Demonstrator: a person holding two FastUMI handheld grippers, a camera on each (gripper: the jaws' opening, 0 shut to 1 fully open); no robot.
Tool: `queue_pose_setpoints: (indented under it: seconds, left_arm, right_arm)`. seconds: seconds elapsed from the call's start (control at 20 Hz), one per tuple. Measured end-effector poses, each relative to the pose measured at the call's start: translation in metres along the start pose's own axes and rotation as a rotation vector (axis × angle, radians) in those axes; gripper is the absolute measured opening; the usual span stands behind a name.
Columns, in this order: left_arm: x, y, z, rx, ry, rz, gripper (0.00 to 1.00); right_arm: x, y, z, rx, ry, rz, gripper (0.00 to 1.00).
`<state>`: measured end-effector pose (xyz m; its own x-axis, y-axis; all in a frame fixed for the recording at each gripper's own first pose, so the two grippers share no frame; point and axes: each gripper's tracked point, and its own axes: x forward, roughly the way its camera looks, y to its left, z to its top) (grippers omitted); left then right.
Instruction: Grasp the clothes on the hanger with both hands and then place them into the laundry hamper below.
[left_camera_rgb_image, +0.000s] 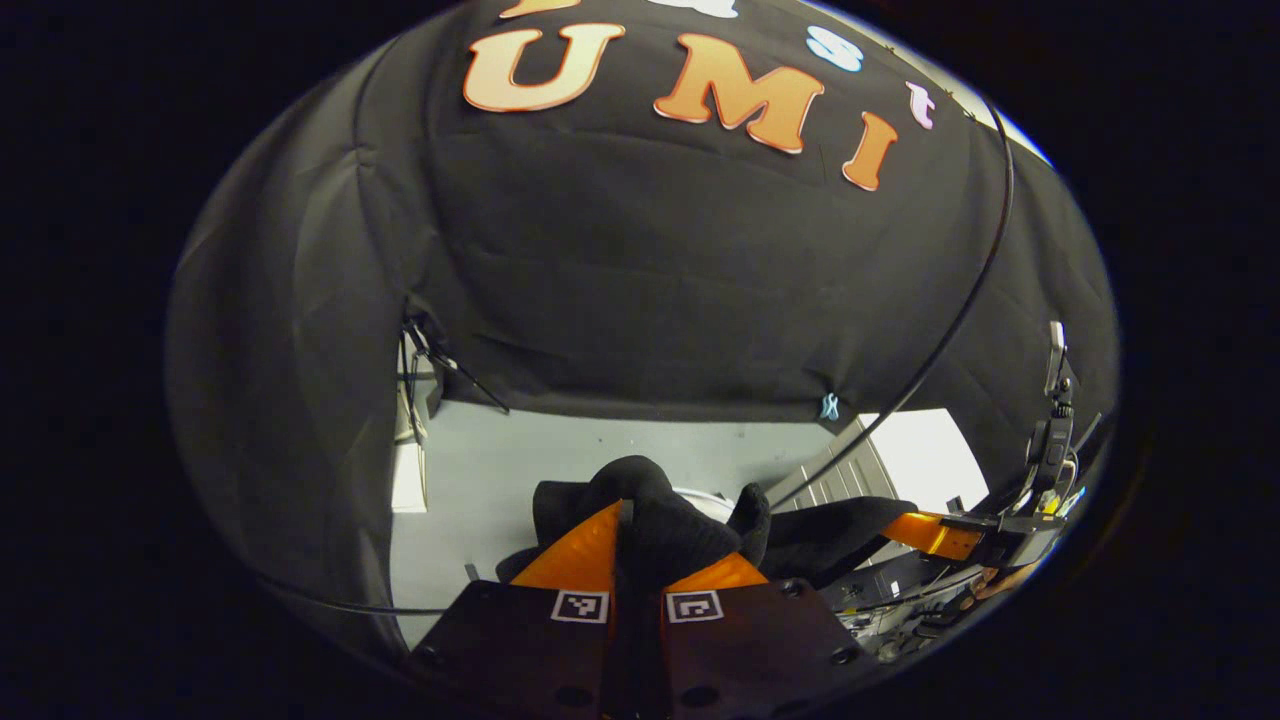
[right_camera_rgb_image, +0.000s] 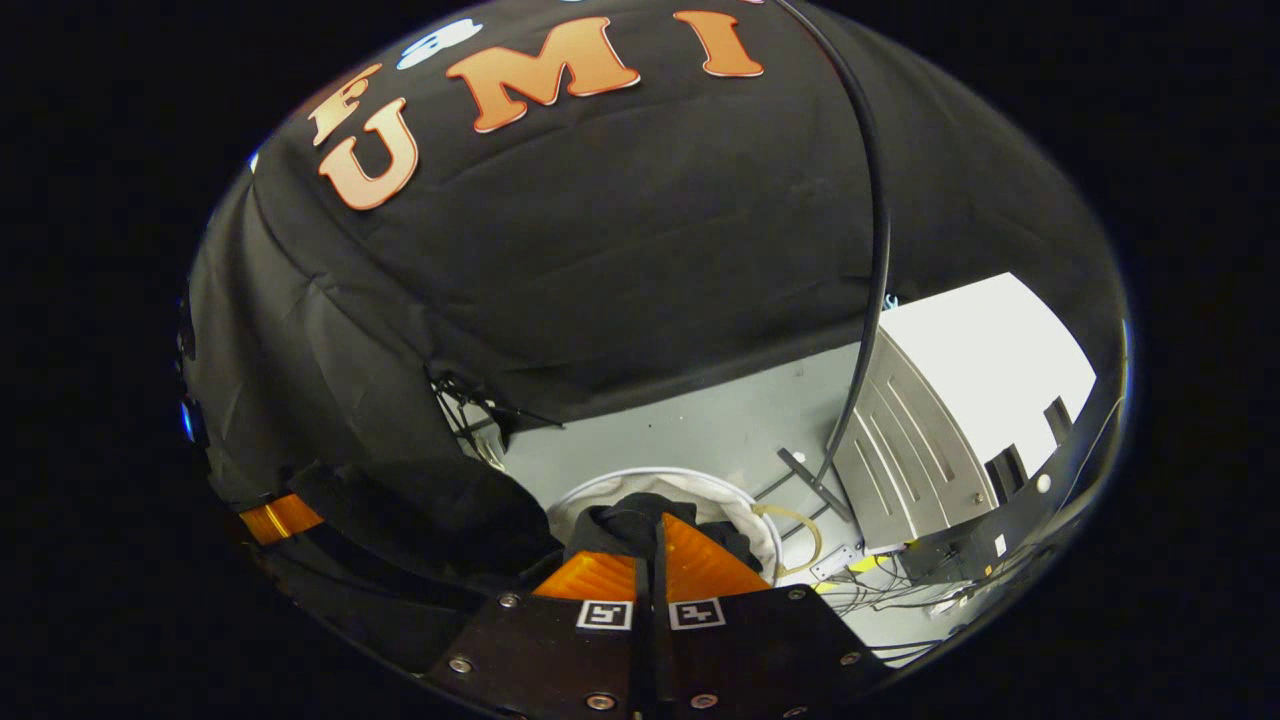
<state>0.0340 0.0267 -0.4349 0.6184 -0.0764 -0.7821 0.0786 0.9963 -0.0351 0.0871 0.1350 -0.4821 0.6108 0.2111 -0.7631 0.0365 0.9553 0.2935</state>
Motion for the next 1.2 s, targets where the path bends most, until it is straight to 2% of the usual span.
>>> queue_pose_setpoints:
  seconds: [0.25,0.45,0.6,0.75,0.8,0.85,0.9,0.95,1.0,1.1,1.15,1.2]
  left_arm:
    - [0.023,-0.013,-0.046,0.041,0.126,-0.003,0.08]
    - [0.033,-0.013,-0.080,0.075,0.237,0.024,0.09]
    - [0.033,-0.006,-0.102,0.115,0.307,0.068,0.14]
    - [0.037,-0.016,-0.116,0.106,0.340,0.054,0.21]
    - [0.036,-0.020,-0.112,0.096,0.337,0.044,0.30]
    - [0.035,-0.019,-0.109,0.093,0.330,0.043,0.30]
    - [0.033,-0.019,-0.105,0.093,0.322,0.044,0.50]
    - [0.033,-0.020,-0.103,0.093,0.314,0.045,0.53]
    - [0.032,-0.020,-0.100,0.090,0.306,0.044,0.54]
    - [0.029,-0.024,-0.095,0.076,0.297,0.044,0.66]
    - [0.027,-0.023,-0.094,0.070,0.292,0.048,0.71]
    - [0.025,-0.024,-0.092,0.064,0.287,0.051,0.85]
  right_arm:
    - [0.014,-0.017,-0.034,0.004,0.083,-0.050,0.00]
    - [0.019,-0.030,-0.060,0.006,0.149,-0.087,0.05]
    - [0.018,-0.028,-0.061,0.011,0.149,-0.082,0.06]
    - [0.015,-0.035,-0.056,0.003,0.140,-0.093,0.10]
    - [0.013,-0.037,-0.056,0.004,0.141,-0.096,0.11]
    - [0.011,-0.039,-0.056,0.010,0.143,-0.100,0.11]
    - [0.011,-0.043,-0.057,0.015,0.144,-0.105,0.12]
    - [0.010,-0.046,-0.056,0.019,0.144,-0.108,0.15]
    - [0.006,-0.050,-0.056,0.020,0.143,-0.110,0.22]
    - [0.000,-0.054,-0.054,0.019,0.139,-0.106,0.34]
    - [-0.004,-0.057,-0.052,0.021,0.136,-0.105,0.46]
    - [-0.006,-0.062,-0.050,0.021,0.130,-0.107,0.43]
